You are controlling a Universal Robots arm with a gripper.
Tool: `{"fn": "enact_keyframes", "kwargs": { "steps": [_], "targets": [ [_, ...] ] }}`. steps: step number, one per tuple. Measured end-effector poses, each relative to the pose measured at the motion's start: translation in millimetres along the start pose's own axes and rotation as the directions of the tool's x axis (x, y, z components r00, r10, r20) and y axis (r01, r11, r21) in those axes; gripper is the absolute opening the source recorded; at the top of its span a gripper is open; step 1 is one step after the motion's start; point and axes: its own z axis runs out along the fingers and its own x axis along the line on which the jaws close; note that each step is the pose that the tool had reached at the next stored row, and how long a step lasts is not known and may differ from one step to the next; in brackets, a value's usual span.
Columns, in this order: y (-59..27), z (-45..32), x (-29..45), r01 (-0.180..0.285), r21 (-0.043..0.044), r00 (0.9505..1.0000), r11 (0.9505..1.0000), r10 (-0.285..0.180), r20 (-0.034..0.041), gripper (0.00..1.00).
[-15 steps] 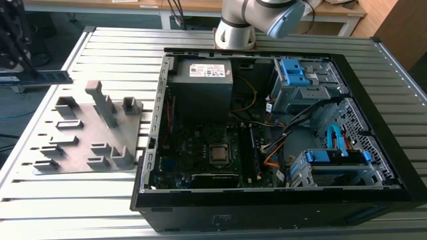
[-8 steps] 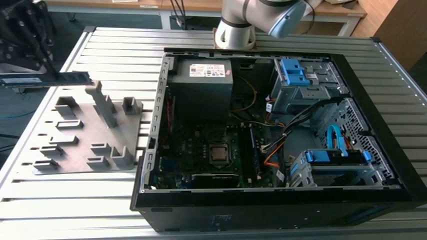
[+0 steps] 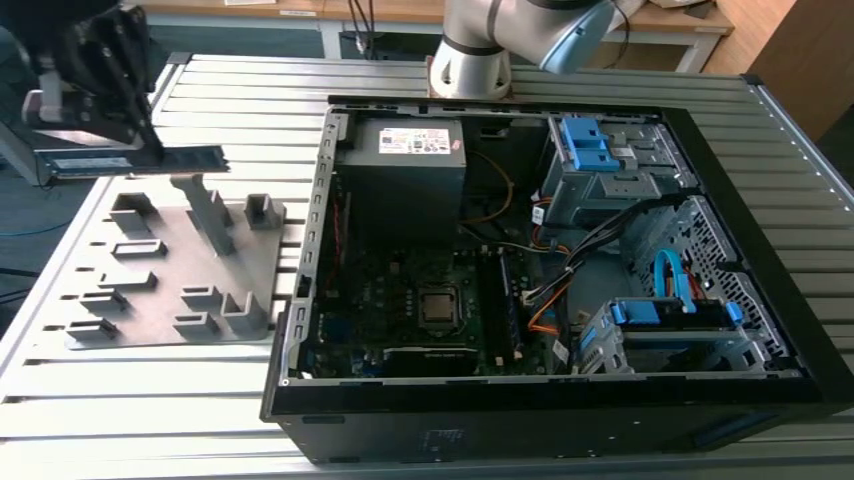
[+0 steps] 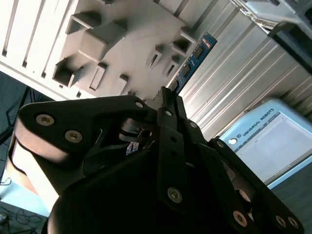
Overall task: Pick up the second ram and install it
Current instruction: 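Pick up the second ram and move it above second insertion slot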
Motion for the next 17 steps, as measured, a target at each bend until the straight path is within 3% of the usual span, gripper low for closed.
{"fn": "enact_keyframes", "kwargs": {
  "steps": [17],
  "targets": [
    [-76.5, 0.1, 4.9, 0.000, -0.0126, 1.0000, 0.9999, 0.000, 0.0008, 0.14]
  ]
}}
